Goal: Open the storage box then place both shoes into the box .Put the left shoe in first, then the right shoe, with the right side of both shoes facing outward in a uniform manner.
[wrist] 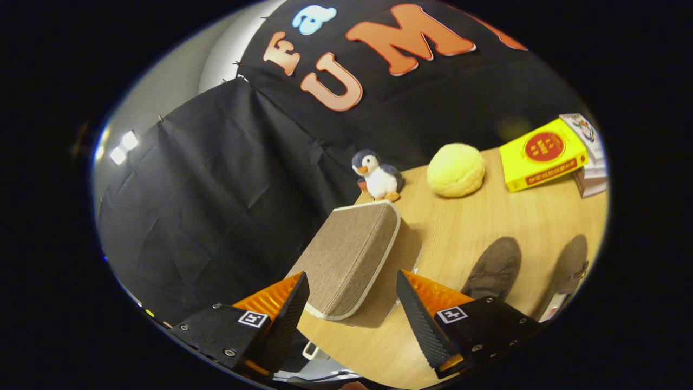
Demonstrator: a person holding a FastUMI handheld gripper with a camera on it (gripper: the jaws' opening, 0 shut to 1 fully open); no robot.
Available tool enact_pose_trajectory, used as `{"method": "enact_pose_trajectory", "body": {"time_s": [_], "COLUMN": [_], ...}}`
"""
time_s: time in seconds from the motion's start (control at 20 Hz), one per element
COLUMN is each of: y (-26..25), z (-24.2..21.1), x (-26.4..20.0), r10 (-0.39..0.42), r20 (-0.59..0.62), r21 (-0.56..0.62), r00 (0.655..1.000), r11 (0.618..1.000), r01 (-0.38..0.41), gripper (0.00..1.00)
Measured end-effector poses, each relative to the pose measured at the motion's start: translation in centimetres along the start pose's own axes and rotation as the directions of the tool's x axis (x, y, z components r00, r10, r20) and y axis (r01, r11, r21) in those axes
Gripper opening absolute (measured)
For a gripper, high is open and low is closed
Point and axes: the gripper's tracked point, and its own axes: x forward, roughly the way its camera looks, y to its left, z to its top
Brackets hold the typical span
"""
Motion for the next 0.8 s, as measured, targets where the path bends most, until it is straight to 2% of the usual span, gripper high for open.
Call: {"method": "enact_pose_trajectory", "body": {"time_s": [0.2,0.4,0.65,0.8], "y": [-0.2,-1.2,-1.9,-1.0], "z": [-3.0,-4.6,-6.6,-5.8], "x": [2.9,6.2,8.2,8.4], "r10": [0.115,0.175,0.271,0.334], "r20": [-0.086,-0.122,-0.129,-0.053], "r21": [0.146,0.269,0.413,0.492], "r00": [0.990,0.977,0.954,0.941], "r11": [0.984,0.953,0.889,0.829], "r01": [-0.101,-0.137,-0.197,-0.266], "gripper": [0.97,0.97,0.96,0.95]}}
